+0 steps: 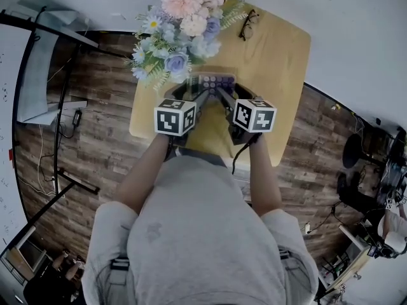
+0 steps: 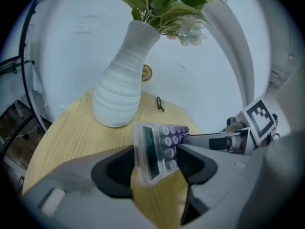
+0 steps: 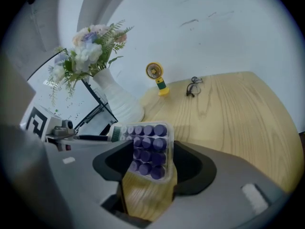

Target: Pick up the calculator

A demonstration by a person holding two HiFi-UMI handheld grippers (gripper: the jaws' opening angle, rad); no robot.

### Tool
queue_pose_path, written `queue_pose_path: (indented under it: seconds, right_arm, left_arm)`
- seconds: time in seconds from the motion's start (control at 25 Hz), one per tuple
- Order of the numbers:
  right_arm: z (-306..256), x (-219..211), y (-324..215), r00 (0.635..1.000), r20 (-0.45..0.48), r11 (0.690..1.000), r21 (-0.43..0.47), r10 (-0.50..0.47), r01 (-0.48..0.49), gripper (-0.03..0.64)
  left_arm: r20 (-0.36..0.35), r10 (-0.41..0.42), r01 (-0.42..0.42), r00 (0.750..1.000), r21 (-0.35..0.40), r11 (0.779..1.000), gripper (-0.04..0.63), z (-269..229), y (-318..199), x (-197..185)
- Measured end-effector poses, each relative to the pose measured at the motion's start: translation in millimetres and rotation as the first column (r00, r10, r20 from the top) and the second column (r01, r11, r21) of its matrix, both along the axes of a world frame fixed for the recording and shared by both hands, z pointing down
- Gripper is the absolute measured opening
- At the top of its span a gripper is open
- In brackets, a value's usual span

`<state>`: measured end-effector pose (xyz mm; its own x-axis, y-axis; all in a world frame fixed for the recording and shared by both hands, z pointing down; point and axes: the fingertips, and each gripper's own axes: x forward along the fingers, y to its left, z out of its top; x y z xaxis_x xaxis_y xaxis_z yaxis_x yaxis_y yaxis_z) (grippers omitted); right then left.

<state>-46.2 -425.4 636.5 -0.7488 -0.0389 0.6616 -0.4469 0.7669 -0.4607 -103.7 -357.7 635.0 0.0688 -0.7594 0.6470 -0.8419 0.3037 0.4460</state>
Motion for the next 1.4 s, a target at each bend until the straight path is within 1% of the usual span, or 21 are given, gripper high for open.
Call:
queue_pose_path:
  seconds: [0.16, 0.28, 0.36, 0.48, 0.64, 0.8, 0.96, 1.2, 1.4]
  right_arm:
    - [-20, 6, 1, 0.998, 0.037, 0.997, 0.065, 0.045, -0.047, 0.249]
    - [-34, 11, 2, 0.994, 0.060, 0.989, 0.109, 0.090, -0.096, 0.247]
    - [-43, 15, 3, 0.989, 0.081, 0.983, 0.127, 0.125, -0.134, 0.245]
    - [-57, 25, 6, 0.975, 0.122, 0.969, 0.140, 0.187, -0.204, 0.247]
    - [-76, 41, 10, 0.945, 0.181, 0.944, 0.139, 0.274, -0.301, 0.247]
    - [-99, 55, 13, 0.914, 0.232, 0.911, 0.170, 0.333, -0.376, 0.247]
    - [-124, 69, 17, 0.889, 0.269, 0.871, 0.232, 0.371, -0.433, 0.247]
    - [-164, 89, 24, 0.854, 0.316, 0.793, 0.337, 0.413, -0.508, 0.247]
    - [-194, 102, 31, 0.820, 0.359, 0.722, 0.397, 0.446, -0.567, 0.247]
  left_arm:
    - [0.035, 0.041, -0.042, 0.999, 0.023, 0.999, 0.278, -12, 0, 2]
    - [0.055, 0.076, -0.079, 0.996, 0.050, 0.996, 0.278, -23, -2, 3]
    - [0.082, 0.106, -0.112, 0.991, 0.070, 0.991, 0.278, -32, -3, 5]
    - [0.138, 0.152, -0.167, 0.979, 0.104, 0.981, 0.278, -48, -6, 11]
    - [0.196, 0.200, -0.232, 0.960, 0.159, 0.960, 0.278, -74, -10, 20]
    - [0.253, 0.251, -0.305, 0.934, 0.204, 0.930, 0.278, -98, -12, 32]
    - [0.283, 0.288, -0.360, 0.915, 0.248, 0.900, 0.278, -120, -13, 44]
    - [0.318, 0.335, -0.432, 0.887, 0.315, 0.845, 0.278, -155, -13, 60]
    - [0.367, 0.365, -0.494, 0.856, 0.368, 0.788, 0.278, -184, -13, 71]
